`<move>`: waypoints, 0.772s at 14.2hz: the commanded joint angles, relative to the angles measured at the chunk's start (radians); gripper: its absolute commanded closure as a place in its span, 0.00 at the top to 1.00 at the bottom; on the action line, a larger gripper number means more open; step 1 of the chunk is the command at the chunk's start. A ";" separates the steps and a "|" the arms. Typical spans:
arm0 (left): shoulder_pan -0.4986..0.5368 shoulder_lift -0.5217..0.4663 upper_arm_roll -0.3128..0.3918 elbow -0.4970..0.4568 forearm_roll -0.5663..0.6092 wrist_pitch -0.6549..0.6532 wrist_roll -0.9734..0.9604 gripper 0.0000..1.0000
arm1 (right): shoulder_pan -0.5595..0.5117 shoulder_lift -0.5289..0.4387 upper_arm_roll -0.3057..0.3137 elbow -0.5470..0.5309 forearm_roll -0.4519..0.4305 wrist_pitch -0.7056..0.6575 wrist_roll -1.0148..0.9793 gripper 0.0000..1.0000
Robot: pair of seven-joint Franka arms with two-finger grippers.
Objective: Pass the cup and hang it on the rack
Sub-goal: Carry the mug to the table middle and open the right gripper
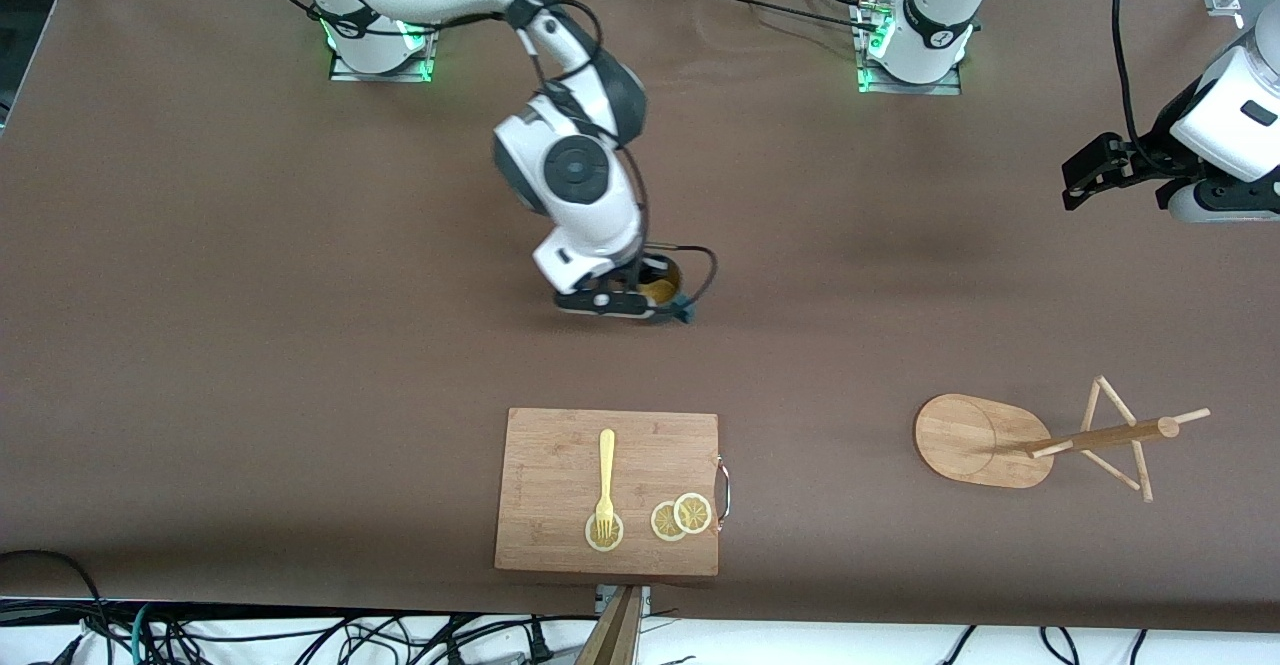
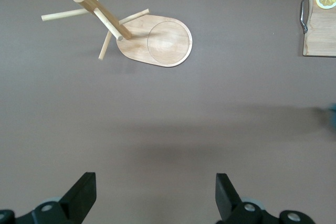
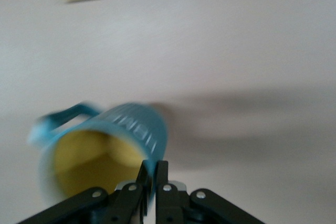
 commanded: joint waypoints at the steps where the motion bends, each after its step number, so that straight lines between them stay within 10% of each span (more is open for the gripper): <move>1: 0.000 0.009 0.004 0.062 0.022 -0.019 0.014 1.00 | 0.079 0.102 -0.014 0.106 0.004 0.046 0.075 0.11; 11: -0.029 0.048 -0.007 0.067 0.003 -0.037 0.021 1.00 | 0.031 -0.036 -0.022 0.113 -0.002 -0.173 0.055 0.59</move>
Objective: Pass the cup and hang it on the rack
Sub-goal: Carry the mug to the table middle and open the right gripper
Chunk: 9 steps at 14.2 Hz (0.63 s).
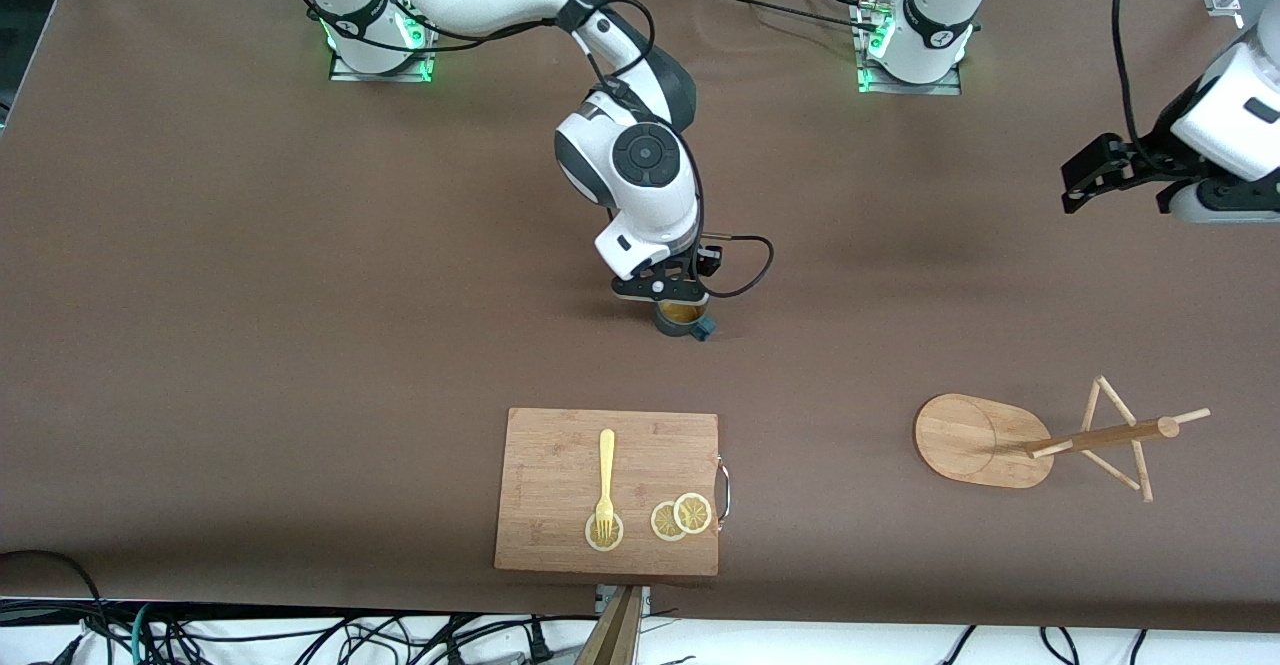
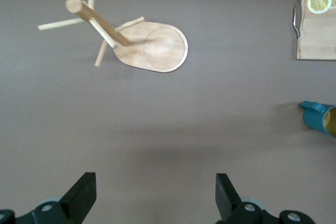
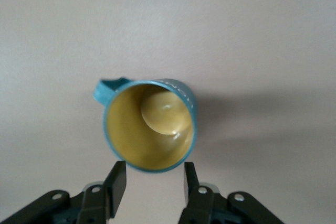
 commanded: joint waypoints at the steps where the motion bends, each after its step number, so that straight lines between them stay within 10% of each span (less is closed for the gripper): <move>1: -0.016 0.029 0.000 0.037 0.012 -0.035 0.018 1.00 | -0.050 -0.115 0.007 -0.013 -0.006 -0.127 -0.022 0.62; 5: -0.019 0.105 0.003 0.034 0.008 -0.040 0.017 1.00 | -0.153 -0.238 -0.034 -0.018 -0.006 -0.360 -0.231 0.82; 9: -0.016 0.132 0.003 0.033 0.016 -0.055 0.020 1.00 | -0.167 -0.318 -0.217 -0.019 -0.003 -0.523 -0.418 0.98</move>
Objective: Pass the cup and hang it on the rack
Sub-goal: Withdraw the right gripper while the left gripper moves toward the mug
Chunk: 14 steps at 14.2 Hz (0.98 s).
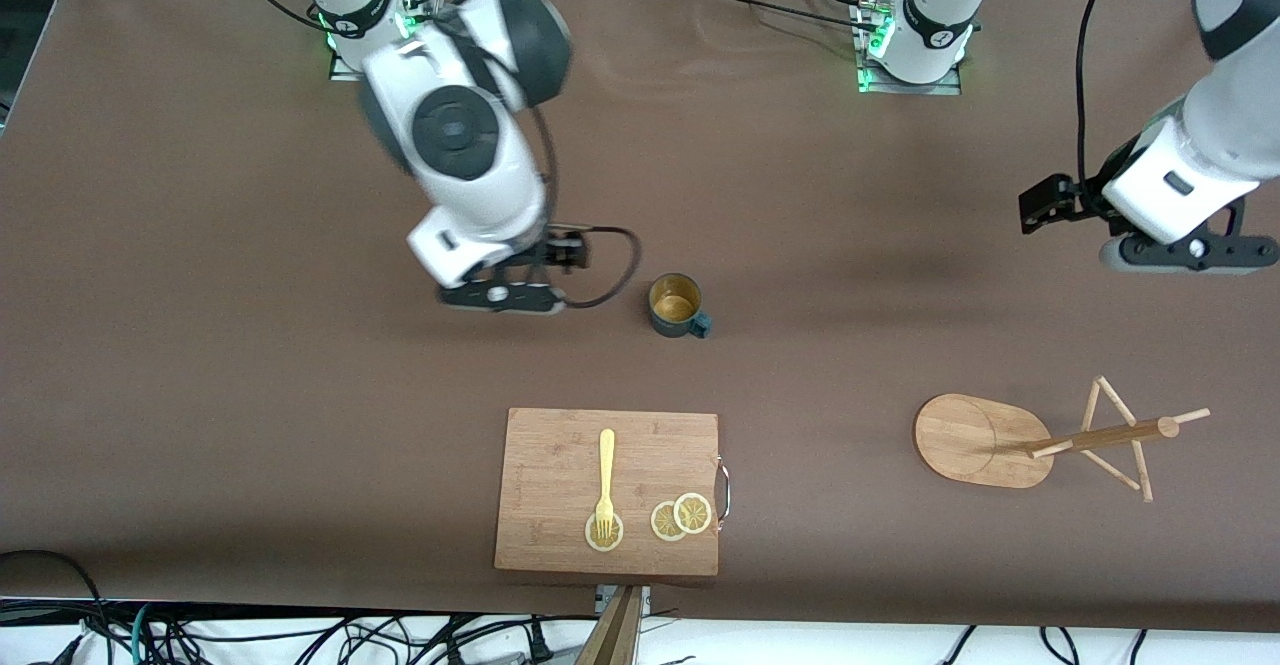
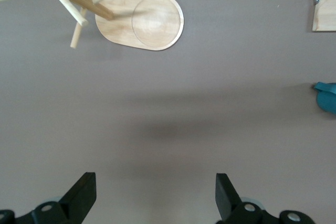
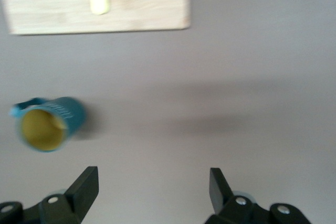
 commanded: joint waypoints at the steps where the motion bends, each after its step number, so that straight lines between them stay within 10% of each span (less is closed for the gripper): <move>1: -0.004 0.027 0.003 0.027 0.017 -0.037 0.020 1.00 | 0.007 -0.059 -0.120 -0.030 0.002 -0.076 -0.080 0.98; 6: 0.028 -0.001 0.011 -0.135 0.016 0.068 0.028 1.00 | 0.007 -0.114 -0.373 -0.055 0.013 -0.193 -0.305 0.99; 9: 0.053 -0.121 0.011 -0.440 0.016 0.378 0.028 1.00 | -0.002 -0.132 -0.503 -0.070 0.016 -0.197 -0.564 0.99; 14: 0.076 -0.176 0.009 -0.725 0.011 0.713 0.028 1.00 | -0.076 -0.154 -0.570 -0.096 0.147 -0.229 -0.725 0.99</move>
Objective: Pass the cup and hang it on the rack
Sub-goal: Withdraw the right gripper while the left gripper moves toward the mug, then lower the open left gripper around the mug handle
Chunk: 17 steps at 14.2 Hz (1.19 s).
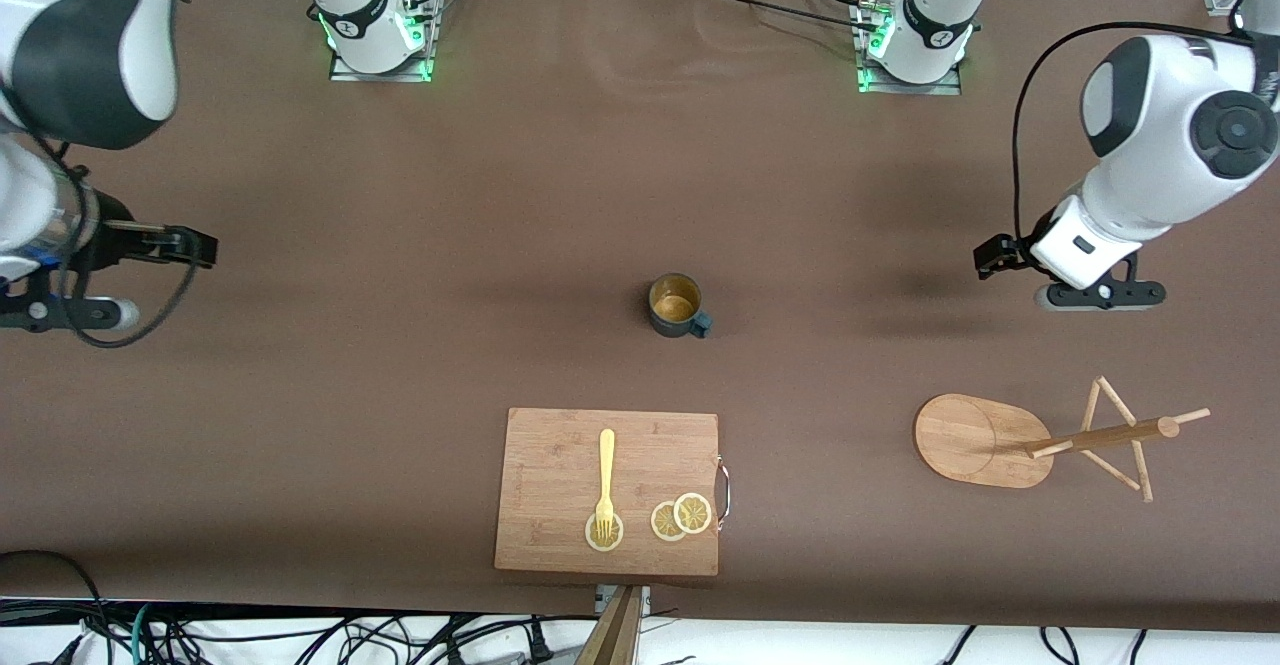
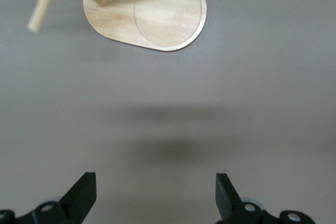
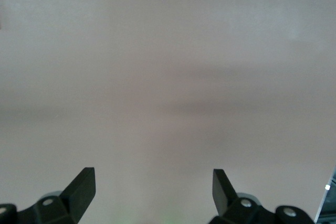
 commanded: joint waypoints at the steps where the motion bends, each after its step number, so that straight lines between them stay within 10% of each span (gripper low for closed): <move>1: 0.033 -0.080 -0.009 -0.186 0.009 0.172 0.026 1.00 | -0.078 -0.051 0.016 -0.067 0.118 -0.010 -0.063 0.99; 5: 0.034 -0.106 -0.014 -0.321 -0.056 0.293 0.158 1.00 | -0.291 -0.152 0.255 -0.193 0.096 0.062 -0.077 0.99; 11: 0.062 -0.077 -0.015 -0.363 -0.499 0.303 0.834 1.00 | -0.557 -0.337 0.626 -0.415 -0.096 0.179 -0.052 0.99; 17: 0.086 0.110 -0.065 -0.356 -0.938 0.290 1.532 1.00 | -0.642 -0.417 0.694 -0.538 -0.118 0.263 -0.055 0.99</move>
